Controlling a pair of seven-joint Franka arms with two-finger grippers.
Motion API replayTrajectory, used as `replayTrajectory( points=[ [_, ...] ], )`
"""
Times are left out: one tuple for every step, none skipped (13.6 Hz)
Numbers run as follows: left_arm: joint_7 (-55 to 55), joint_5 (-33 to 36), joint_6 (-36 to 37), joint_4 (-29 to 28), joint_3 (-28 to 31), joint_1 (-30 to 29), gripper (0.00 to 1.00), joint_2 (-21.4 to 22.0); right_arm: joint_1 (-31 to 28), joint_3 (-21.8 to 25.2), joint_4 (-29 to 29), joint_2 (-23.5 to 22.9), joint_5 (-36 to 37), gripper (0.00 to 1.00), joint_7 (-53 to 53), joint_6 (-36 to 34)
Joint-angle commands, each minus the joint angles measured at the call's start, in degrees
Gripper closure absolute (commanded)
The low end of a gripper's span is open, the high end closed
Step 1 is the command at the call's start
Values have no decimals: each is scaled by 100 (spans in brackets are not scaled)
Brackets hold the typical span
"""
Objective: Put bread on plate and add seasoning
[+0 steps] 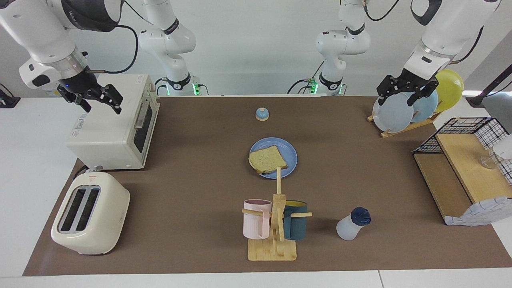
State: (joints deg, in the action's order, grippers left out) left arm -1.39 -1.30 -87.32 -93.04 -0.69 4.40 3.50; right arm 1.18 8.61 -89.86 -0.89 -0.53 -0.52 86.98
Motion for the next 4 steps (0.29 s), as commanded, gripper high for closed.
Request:
replayTrajectory(
  points=[
    [-81, 95, -101, -100, -124, -106, 0, 90, -56, -43, -93, 89, -8, 0, -141, 3],
    [-81, 95, -101, -109, -124, -106, 0, 90, -56, -43, -93, 89, -8, 0, -141, 3],
    [-81, 95, -109, -100, -124, -115, 0, 98, -56, -43, -93, 89, -8, 0, -141, 3],
    [-81, 95, -110, -100, -124, -141, 0, 98, -56, -43, -93, 89, -8, 0, -133, 3]
  ],
)
